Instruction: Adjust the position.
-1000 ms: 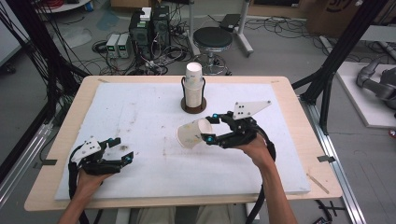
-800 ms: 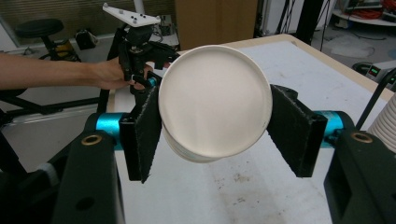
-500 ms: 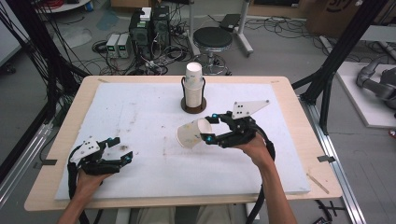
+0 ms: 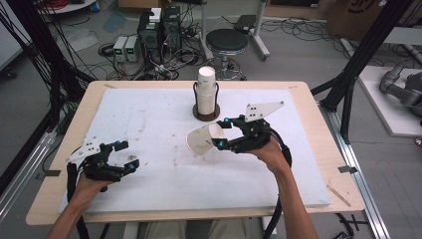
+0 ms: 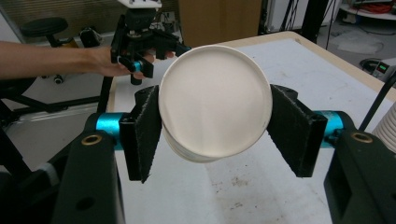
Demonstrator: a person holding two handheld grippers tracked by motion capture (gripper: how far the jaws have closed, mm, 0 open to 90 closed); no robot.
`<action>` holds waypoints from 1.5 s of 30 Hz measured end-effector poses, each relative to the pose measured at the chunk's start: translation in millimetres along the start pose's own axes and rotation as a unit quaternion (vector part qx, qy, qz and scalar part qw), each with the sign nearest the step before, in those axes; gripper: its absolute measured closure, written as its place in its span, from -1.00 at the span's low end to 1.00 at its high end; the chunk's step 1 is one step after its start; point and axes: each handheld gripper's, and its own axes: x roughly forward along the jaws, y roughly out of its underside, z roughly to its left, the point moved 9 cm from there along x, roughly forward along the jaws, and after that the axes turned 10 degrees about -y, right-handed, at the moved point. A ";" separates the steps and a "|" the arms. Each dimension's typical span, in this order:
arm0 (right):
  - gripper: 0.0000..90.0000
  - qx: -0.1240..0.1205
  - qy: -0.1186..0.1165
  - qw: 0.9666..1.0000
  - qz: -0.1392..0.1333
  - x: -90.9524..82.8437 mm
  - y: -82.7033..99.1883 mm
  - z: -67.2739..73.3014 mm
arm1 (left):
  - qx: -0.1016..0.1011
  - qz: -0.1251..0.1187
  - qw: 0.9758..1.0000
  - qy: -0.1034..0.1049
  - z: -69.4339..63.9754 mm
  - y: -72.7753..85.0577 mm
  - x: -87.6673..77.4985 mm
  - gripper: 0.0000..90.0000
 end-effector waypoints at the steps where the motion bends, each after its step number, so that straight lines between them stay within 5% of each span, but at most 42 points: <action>1: -0.15 0.003 0.000 1.000 0.002 0.0 0.2 -0.9 | 0.005 0.004 1.000 0.006 -0.8 -2.3 0.5 -0.84; 9: -0.15 0.002 -0.007 1.000 0.001 1.8 -1.4 -1.3 | 0.026 0.017 0.998 0.050 -8.1 -28.4 8.7 -0.84; 15: -0.15 -0.002 -0.013 1.000 0.002 4.5 -4.8 0.5 | 0.035 0.016 0.995 0.096 -21.9 -46.7 19.8 -0.84; 33: -0.15 -0.007 -0.039 0.999 0.002 12.6 -8.1 2.3 | 0.041 0.003 0.977 0.210 -56.9 -79.4 52.5 -0.84; 45: -0.15 -0.006 -0.050 0.999 0.005 17.6 -7.6 2.3 | 0.066 0.021 0.969 0.237 -77.4 -80.6 73.0 -0.84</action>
